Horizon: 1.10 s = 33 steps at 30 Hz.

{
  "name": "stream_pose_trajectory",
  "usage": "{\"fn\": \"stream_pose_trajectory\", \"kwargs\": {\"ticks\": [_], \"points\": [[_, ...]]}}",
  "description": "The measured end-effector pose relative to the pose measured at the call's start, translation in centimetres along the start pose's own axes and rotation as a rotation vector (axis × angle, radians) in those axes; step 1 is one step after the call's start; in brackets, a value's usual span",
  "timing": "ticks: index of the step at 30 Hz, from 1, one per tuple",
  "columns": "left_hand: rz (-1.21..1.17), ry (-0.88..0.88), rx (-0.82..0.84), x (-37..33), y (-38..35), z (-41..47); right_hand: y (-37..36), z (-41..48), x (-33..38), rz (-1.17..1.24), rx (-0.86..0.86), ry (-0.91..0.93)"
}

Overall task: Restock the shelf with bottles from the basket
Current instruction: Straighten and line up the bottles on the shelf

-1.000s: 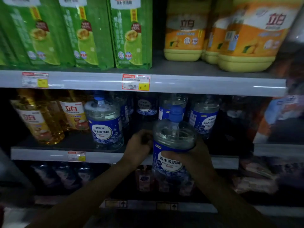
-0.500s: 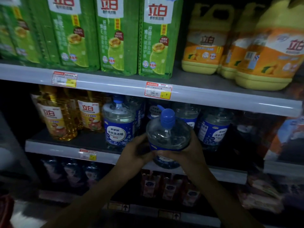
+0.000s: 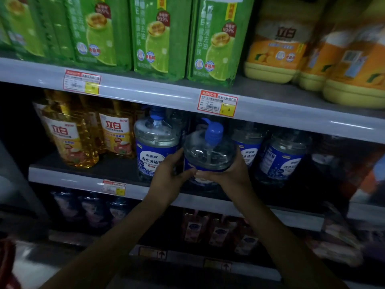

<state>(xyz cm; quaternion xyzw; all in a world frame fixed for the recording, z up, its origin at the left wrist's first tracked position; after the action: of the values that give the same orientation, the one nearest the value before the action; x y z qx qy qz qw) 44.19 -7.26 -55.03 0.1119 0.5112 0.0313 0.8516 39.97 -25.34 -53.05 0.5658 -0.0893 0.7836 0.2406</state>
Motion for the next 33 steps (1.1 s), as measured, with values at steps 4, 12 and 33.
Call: {"fn": "stream_pose_trajectory", "kwargs": {"ticks": [4,12,33], "points": [[0.019,0.010,-0.024,0.1,-0.5,0.5,0.0,0.4,-0.3,0.003,-0.032,-0.035],[0.010,0.102,-0.135,-0.3,-1.8,0.1,-0.9,1.2,-1.9,0.075,-0.090,-0.145],[-0.212,0.497,-0.106,-0.5,-3.7,-2.1,-1.1,-2.0,-4.6,-0.313,-0.240,-0.313]]}}
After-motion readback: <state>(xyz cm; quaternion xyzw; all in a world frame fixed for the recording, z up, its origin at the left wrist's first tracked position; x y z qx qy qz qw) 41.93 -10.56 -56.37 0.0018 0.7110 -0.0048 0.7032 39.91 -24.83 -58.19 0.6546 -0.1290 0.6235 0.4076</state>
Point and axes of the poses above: each hand's wrist, its own z-axis towards the middle knuckle, its own y-axis out of the back of the hand, x = y × z, the point moved 3 cm from there along z, towards the middle knuckle, and after that the axes turned 8 degrees about -x, right-handed, at the moved point
